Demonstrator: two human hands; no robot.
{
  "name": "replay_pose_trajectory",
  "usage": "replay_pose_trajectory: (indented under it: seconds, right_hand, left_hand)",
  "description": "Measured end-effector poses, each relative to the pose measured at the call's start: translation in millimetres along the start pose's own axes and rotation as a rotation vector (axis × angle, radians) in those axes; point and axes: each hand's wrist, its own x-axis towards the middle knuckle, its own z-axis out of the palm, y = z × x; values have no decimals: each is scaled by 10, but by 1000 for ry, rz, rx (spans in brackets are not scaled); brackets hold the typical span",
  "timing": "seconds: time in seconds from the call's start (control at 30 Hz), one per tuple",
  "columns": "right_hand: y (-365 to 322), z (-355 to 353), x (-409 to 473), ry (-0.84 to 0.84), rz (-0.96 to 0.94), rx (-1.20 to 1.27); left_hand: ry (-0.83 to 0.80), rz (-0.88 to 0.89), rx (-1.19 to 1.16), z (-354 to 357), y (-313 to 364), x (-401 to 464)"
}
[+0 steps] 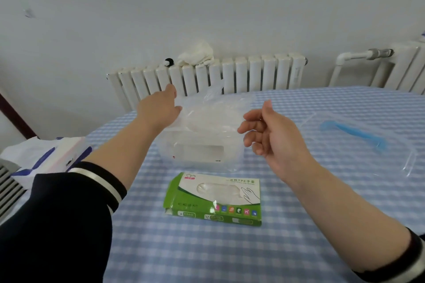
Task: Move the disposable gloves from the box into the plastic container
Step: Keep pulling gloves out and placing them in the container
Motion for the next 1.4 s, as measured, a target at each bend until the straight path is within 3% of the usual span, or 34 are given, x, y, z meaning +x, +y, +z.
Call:
replay_pose_trajectory:
  seconds: [0.13,0.33,0.4,0.47,0.53,0.6,0.7,0.77,0.87,0.97,1.07,1.13,1.2,1.27,1.33,1.4]
  right_hand:
    - [71,35,-22,-73,7,-146]
    - [103,24,-15,-84,2,-118]
    - [90,9,-16,-108,23,-84]
    - [79,-5,-21,-164,-13,-202]
    - [81,4,-38,-274,-60,-422]
    - [133,31,-57,-409,-52,-622]
    - [287,73,-82,-516,-33,-818]
    - [369,97,-103,-537,-34,-892]
    - [441,118,-124,-538,-33,-921]
    - [494,138,-140,-535,-71,-895]
    - [458,188,-230,-537,-158,-784]
    - [301,252,-294,-436,-312,-621]
    - [54,320,-237,-277,-473,-546]
    - [-182,406,-4,-153,-550,-685]
    - [-307,501,313,-116,-487,-1039]
    - [-320,617,602,-188,-333,-1469]
  left_hand:
    - [51,22,-60,39,-36,-38]
    - [151,-3,-573,22,-220,14]
    - [250,-85,-705,-8,-292,19]
    - [442,-94,-699,-82,-313,-56]
    - [643,61,-742,-198,-215,-253]
    - [709,280,-784,-264,-37,-553]
    - [633,572,-621,-150,127,-979]
    - [586,608,-473,-61,117,-1135]
    - [469,463,-187,-52,73,-1189]
    - [29,262,-38,-147,153,-1104]
    - [-336,183,-172,-216,219,-861]
    - [-456,130,-352,-341,206,-710]
    - [-467,158,-330,-459,162,-574]
    - [-354,176,-208,-557,136,-456]
    - [-249,175,-108,-565,147,-322]
    - [-311,189,11,-498,193,-198]
